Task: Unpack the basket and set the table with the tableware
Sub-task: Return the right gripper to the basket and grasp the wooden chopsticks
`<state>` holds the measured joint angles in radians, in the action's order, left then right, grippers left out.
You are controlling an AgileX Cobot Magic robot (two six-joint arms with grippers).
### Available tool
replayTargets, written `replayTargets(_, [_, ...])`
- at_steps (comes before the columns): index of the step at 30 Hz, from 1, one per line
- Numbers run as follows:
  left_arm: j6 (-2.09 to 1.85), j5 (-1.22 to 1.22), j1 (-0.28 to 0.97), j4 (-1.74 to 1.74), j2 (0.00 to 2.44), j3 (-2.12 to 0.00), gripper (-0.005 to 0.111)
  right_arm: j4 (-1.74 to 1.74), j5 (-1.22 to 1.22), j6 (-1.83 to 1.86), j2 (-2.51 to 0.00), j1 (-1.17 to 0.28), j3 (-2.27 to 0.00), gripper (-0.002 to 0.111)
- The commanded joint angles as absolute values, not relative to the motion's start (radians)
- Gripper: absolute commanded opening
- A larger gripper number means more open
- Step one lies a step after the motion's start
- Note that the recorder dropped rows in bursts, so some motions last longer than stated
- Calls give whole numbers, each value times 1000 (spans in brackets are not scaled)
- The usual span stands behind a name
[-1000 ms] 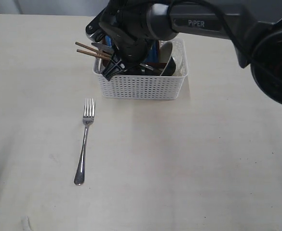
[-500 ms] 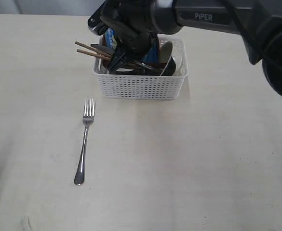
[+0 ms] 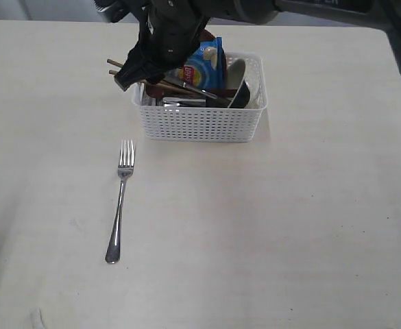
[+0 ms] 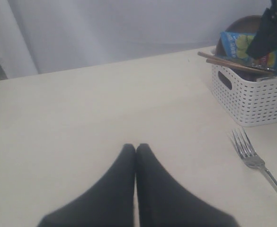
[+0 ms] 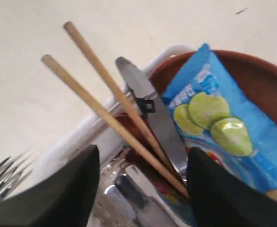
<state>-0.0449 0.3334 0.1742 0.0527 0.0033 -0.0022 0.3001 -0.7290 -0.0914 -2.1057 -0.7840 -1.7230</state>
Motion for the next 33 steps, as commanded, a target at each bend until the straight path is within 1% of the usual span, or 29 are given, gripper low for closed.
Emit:
replayTargets(1, [-44,329,172,51,0,0,0,201,-730,37,-2114,-784,-1720,51])
replayTargets(11, [-44,329,172,51,0,0,0,308,-718,0,-2172,-784,-1720,50])
replayTargets(16, [-44,329,172,51,0,0,0,401,-656,-93,-2183,-784,-1720,49])
replayTargets(18, [-44,329,172,51,0,0,0,466,-653,-152,-2185,-784,-1720,42])
replayTargets(20, [-44,329,172,51,0,0,0,473,-655,-162,-2185,-784,-1720,30])
replayTargets(22, [-44,329,172,51,0,0,0,473,-657,-162,-2187,-784,-1720,26])
replayTargets(24, [-44,329,172,51,0,0,0,473,-657,-178,-2187,-784,-1720,25])
replayTargets(25, [-44,329,172,51,0,0,0,473,-659,-178,-2187,-784,-1720,22])
replayTargets(27, [-44,329,172,51,0,0,0,473,-659,-178,-2187,-784,-1720,11])
replayTargets(28, [-44,329,172,51,0,0,0,473,-659,-178,-2184,-784,-1720,7])
replayTargets(29, [-44,329,172,51,0,0,0,473,-664,-165,-2184,-784,-1720,8])
replayTargets(30, [-44,329,172,51,0,0,0,473,-669,-148,-2180,-784,-1720,12])
replayTargets(32, [-44,329,172,51,0,0,0,473,-681,-137,-2169,-784,-1720,23])
replayTargets(33, [-44,329,172,51,0,0,0,473,-687,-135,-2166,-784,-1720,31])
